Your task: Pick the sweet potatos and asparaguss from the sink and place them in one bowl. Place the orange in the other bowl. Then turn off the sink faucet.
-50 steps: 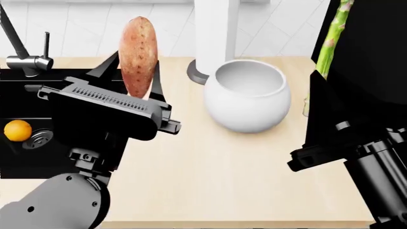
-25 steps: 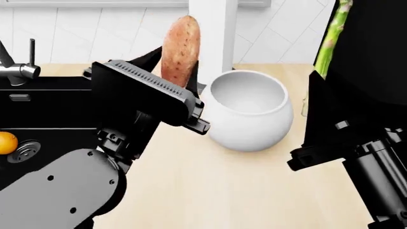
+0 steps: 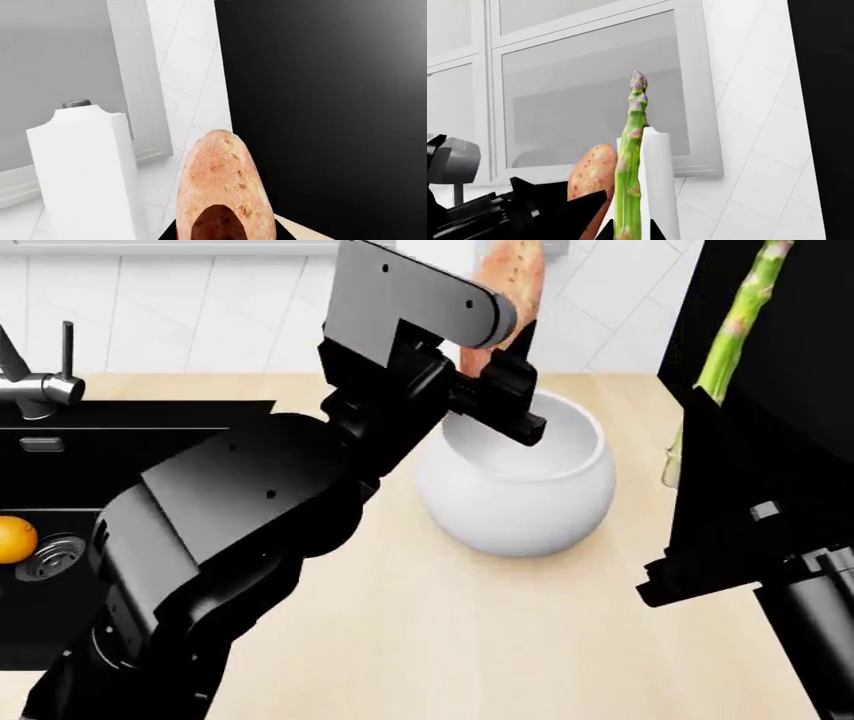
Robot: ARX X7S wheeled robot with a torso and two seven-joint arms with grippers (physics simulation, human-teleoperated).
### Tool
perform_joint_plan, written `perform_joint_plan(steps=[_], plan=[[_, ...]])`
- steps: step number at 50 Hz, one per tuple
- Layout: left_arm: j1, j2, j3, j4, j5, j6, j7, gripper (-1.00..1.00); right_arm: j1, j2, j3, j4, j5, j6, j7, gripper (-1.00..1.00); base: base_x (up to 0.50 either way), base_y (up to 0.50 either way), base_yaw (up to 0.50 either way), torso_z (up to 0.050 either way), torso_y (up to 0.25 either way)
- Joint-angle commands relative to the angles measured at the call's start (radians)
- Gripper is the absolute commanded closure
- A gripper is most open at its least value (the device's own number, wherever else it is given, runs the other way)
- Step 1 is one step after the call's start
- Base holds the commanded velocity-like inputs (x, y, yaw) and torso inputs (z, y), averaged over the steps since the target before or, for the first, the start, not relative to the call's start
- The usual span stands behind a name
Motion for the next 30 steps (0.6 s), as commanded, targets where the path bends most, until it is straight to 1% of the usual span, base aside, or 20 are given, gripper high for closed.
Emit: perform_joint_plan(steps=[1,9,15,22,30], plan=[[-0.074,0.091,-0.012,-0.145,-0.055,0.027,0.04,1.0,-0.058,0.013,0.034,-0.007,-0.017,-0.029,-0.008,1.0,0.0,0.0,0.0,0.0,0.0],[-0.08,0.114,-0.005,-0.164,-0.073,0.039,0.028,1.0,-0.088,0.017,0.048,-0.011,-0.024,-0.044,-0.008,1.0,0.0,0.0,0.0,0.0,0.0],[-0.068,0.108,0.006,-0.143,-0.088,0.041,0.015,1.0,-0.101,0.015,0.05,-0.009,-0.03,-0.05,-0.011,1.0,0.0,0.0,0.0,0.0,0.0],[-0.047,0.11,0.022,-0.201,-0.081,0.079,0.033,1.0,-0.098,0.016,0.047,-0.01,-0.028,-0.049,-0.007,1.0,0.0,0.0,0.0,0.0,0.0],[-0.017,0.1,0.055,-0.213,-0.072,0.092,0.027,1.0,-0.114,0.015,0.052,-0.003,-0.029,-0.06,-0.013,1.0,0.0,0.0,0.0,0.0,0.001]])
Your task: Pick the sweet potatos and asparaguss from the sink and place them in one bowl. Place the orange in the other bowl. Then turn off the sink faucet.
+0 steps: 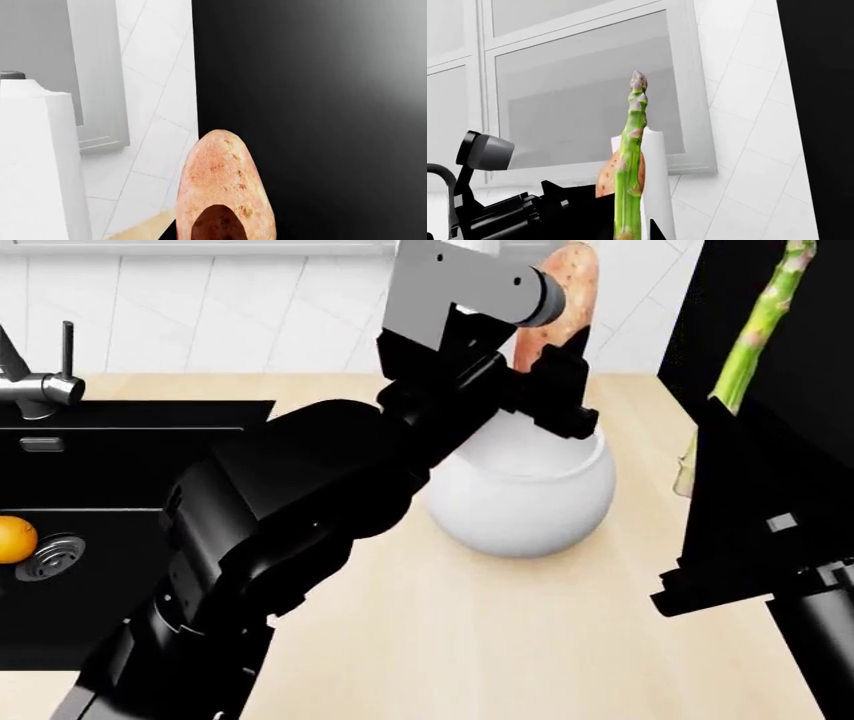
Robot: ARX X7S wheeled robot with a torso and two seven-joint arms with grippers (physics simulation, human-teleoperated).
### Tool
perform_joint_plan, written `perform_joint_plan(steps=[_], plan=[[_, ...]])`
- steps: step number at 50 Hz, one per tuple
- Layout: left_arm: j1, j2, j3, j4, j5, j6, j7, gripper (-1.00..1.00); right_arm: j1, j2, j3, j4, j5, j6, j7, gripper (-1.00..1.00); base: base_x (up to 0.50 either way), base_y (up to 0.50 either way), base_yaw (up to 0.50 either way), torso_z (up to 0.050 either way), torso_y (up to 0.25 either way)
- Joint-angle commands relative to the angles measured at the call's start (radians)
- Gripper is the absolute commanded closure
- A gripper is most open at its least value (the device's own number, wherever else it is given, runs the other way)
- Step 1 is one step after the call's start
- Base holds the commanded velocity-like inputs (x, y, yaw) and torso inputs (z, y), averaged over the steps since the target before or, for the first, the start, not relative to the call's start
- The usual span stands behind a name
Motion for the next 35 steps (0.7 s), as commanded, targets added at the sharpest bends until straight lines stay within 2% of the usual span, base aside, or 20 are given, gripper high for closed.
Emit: perform_joint_plan(steps=[1,20,35], plan=[[0.03,-0.005,0.032,-0.04,0.002,0.033,-0.008,1.0,-0.019,0.0,0.008,0.003,-0.009,-0.009,-0.004,1.0,0.0,0.0,0.0,0.0,0.0],[0.064,-0.027,0.105,-0.04,0.036,0.08,-0.003,1.0,-0.016,-0.003,-0.005,0.002,-0.014,-0.008,-0.004,1.0,0.0,0.0,0.0,0.001,0.0],[0.03,-0.008,0.123,-0.187,0.073,0.142,0.022,1.0,-0.018,-0.007,-0.011,0.007,-0.021,-0.012,-0.008,1.0,0.0,0.0,0.0,0.0,0.001]])
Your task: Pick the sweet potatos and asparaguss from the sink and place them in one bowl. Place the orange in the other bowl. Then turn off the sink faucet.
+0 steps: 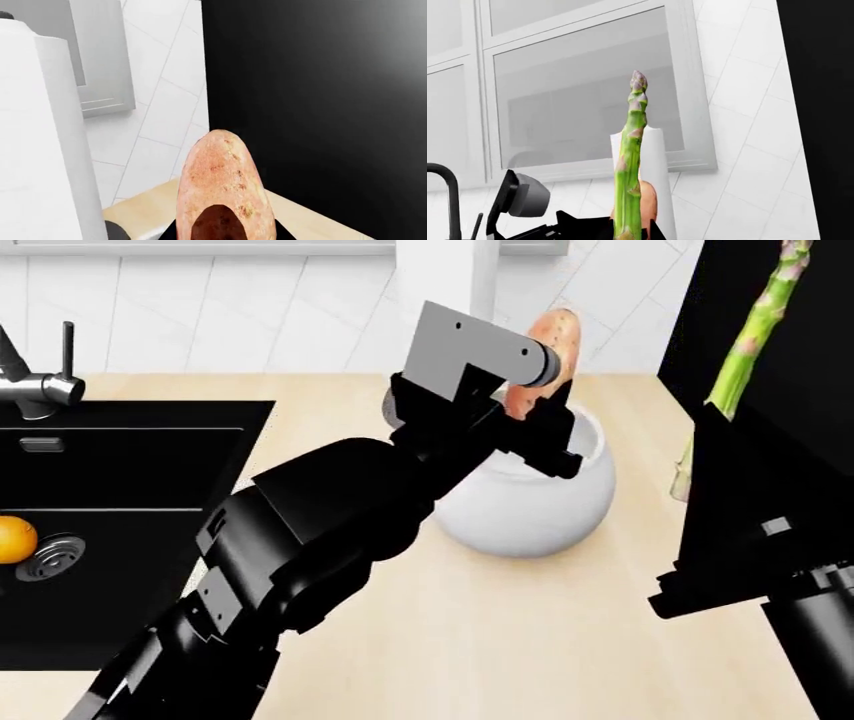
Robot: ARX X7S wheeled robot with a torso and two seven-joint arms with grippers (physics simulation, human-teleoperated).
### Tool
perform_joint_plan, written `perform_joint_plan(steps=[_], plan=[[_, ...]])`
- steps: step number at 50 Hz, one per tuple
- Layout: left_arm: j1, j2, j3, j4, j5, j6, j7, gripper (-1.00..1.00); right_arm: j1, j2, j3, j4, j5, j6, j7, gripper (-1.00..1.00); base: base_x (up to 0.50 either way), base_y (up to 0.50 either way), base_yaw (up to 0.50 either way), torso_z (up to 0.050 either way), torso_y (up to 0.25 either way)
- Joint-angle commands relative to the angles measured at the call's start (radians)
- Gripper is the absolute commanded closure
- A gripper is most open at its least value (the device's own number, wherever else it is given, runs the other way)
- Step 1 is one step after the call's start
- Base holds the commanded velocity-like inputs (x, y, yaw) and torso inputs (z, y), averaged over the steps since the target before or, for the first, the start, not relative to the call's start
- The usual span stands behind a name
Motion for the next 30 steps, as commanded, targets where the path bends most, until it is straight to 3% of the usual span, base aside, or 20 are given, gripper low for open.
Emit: perform_joint_plan(steps=[1,27,28,30], plan=[[-0.026,0.014,0.014,-0.099,0.023,0.05,0.005,1.0,-0.004,-0.001,-0.001,0.0,-0.011,0.0,-0.002,1.0,0.0,0.0,0.0,0.0,0.0],[-0.064,0.047,0.08,-0.25,0.046,0.129,0.009,1.0,-0.067,-0.002,0.022,0.006,-0.032,-0.034,-0.021,1.0,0.0,0.0,0.0,0.0,0.0],[-0.063,0.044,0.079,-0.241,0.041,0.127,0.006,-1.0,-0.065,-0.002,0.02,0.007,-0.032,-0.033,-0.02,1.0,0.0,0.0,0.0,0.0,0.0],[-0.064,0.041,0.079,-0.229,0.034,0.126,0.002,-1.0,-0.061,-0.002,0.018,0.007,-0.031,-0.031,-0.019,1.0,0.0,0.0,0.0,0.0,0.0]])
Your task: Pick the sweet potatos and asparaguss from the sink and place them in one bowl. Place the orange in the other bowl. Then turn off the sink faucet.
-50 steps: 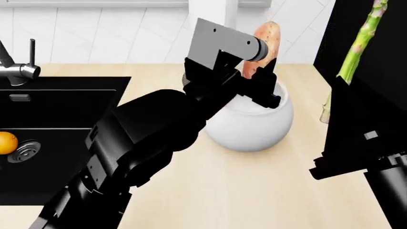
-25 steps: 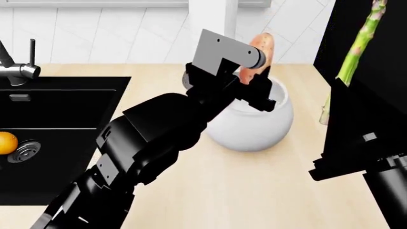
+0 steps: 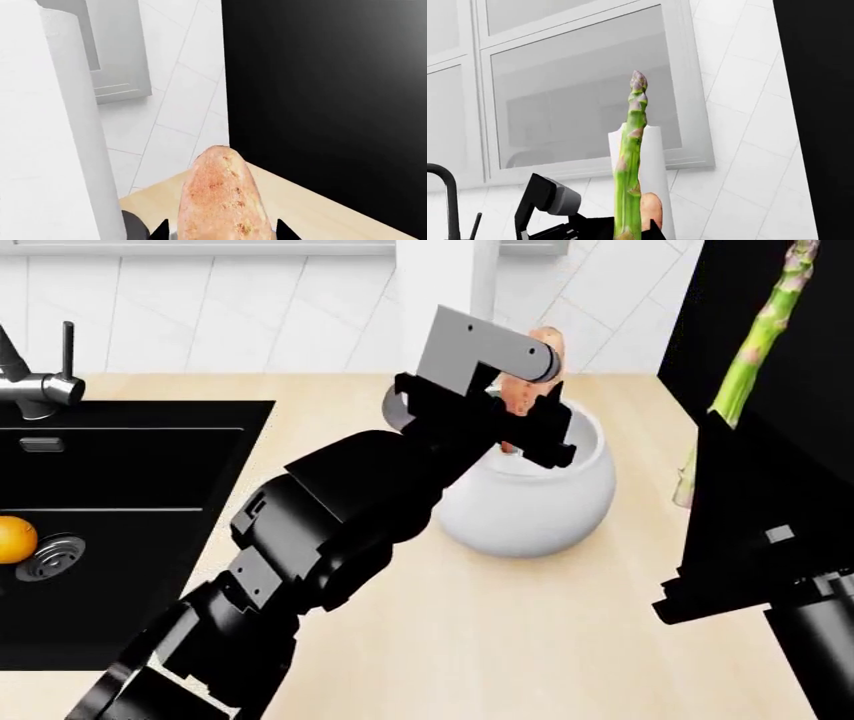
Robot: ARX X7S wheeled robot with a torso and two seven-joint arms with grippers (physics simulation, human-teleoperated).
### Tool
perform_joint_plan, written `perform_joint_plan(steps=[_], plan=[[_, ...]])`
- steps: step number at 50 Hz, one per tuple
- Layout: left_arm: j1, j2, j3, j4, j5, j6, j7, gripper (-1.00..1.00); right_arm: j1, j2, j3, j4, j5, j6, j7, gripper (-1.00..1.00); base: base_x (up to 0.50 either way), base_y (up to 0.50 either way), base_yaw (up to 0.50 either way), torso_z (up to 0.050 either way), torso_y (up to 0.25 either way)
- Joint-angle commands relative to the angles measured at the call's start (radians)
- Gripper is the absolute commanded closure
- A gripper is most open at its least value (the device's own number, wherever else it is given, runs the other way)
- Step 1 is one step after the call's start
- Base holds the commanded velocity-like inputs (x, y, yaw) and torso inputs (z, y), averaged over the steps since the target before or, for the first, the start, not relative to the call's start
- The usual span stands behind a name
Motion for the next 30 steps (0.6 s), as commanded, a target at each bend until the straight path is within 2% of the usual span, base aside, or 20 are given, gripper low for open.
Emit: perform_joint_plan(steps=[1,25,30], plan=[[-0.016,-0.001,0.011,-0.012,-0.02,0.018,-0.016,-1.0,-0.003,0.0,0.0,-0.001,-0.008,0.001,0.001,1.0,0.0,0.0,0.0,0.0,0.0],[-0.019,-0.03,0.027,0.024,-0.053,0.043,-0.041,-1.0,0.009,-0.004,-0.014,0.011,-0.008,0.004,-0.002,1.0,0.0,0.0,0.0,0.0,0.0],[-0.007,-0.07,0.012,0.134,-0.077,0.023,-0.084,-1.0,0.066,0.004,-0.033,0.016,0.024,0.026,0.01,1.0,0.0,0.0,0.0,0.0,0.0]])
